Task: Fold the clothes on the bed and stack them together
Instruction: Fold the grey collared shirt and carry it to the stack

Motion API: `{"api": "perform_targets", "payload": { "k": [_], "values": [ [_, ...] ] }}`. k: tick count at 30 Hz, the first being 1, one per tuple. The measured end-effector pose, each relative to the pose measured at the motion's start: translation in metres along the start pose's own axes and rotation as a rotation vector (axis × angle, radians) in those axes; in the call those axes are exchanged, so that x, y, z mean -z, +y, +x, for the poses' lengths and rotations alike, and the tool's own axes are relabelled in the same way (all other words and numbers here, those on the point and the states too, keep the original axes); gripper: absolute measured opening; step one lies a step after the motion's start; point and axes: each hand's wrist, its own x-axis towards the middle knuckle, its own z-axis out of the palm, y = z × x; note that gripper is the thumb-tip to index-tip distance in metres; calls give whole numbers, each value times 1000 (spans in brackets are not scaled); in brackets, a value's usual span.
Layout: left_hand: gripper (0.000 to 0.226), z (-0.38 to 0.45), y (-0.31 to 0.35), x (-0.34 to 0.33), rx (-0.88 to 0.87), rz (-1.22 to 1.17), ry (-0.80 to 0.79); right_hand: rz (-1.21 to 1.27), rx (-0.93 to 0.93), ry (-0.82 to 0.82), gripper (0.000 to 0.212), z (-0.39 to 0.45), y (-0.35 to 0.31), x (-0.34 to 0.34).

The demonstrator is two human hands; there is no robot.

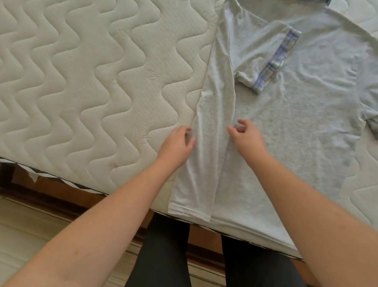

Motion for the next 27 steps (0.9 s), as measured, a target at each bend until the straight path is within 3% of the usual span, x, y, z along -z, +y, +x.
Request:
{"api": "perform_targets", "payload": {
  "k": [5, 8, 11, 13, 16, 19, 22, 25, 27],
  "values": [
    [48, 74, 42, 6, 164, -156, 42, 279, -67, -45, 57, 33, -35, 0],
    [27, 93, 46, 9, 196, -37, -10, 428, -128, -59, 42, 47, -50, -4],
    [11, 102, 41, 18, 236, 35, -27, 396, -201, 3, 22, 58, -53, -1],
    [7, 109, 39, 23, 206, 34, -21, 476, -227, 34, 23, 63, -53, 7],
    [24, 132, 52, 30, 149, -168, 43, 833, -255, -13, 39, 75, -59, 21],
    [37, 177, 79, 40, 150, -434, 39, 1106, -347, 60, 23, 91, -74, 34],
    [47, 225, 114, 53, 98, -499, 40, 1297, -411, 155, 13, 100, -83, 41],
    [43, 274, 148, 63, 32, -454, 49, 1137, -461, 138, 14, 105, -76, 42],
    [38, 302, 168, 69, 14, -441, 49, 867, -434, 217, 33, 109, -66, 44]
  ]
}}
